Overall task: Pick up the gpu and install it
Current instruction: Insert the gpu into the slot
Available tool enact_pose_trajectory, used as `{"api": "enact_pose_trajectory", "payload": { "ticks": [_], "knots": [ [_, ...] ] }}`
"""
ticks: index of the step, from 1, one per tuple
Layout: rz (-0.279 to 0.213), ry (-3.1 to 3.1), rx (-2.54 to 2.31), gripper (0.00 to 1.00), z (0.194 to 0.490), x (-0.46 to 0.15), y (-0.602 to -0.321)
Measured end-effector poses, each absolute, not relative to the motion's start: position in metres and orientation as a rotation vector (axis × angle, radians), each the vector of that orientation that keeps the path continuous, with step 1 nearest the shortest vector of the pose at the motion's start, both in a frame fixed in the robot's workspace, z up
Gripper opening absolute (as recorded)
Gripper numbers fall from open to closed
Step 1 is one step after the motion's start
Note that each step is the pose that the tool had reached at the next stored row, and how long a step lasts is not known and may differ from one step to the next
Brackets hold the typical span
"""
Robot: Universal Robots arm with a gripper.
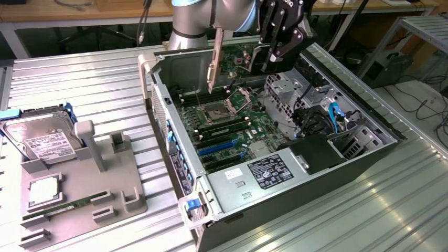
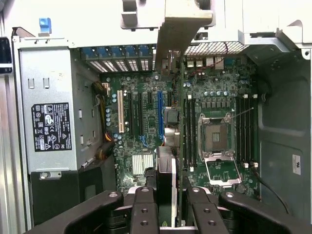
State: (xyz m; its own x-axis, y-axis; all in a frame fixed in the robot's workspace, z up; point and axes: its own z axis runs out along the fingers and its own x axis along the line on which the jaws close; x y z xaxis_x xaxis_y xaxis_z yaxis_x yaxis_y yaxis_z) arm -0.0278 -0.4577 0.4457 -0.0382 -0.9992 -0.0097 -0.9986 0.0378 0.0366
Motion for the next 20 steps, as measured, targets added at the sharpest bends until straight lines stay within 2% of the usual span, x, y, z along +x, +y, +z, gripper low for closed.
{"api": "enact_pose_trajectory", "payload": {
  "ticks": [20],
  "knots": [
    [-0.042,-2.177,2.242,0.28,0.426,-0.028,-0.457]
  ]
}}
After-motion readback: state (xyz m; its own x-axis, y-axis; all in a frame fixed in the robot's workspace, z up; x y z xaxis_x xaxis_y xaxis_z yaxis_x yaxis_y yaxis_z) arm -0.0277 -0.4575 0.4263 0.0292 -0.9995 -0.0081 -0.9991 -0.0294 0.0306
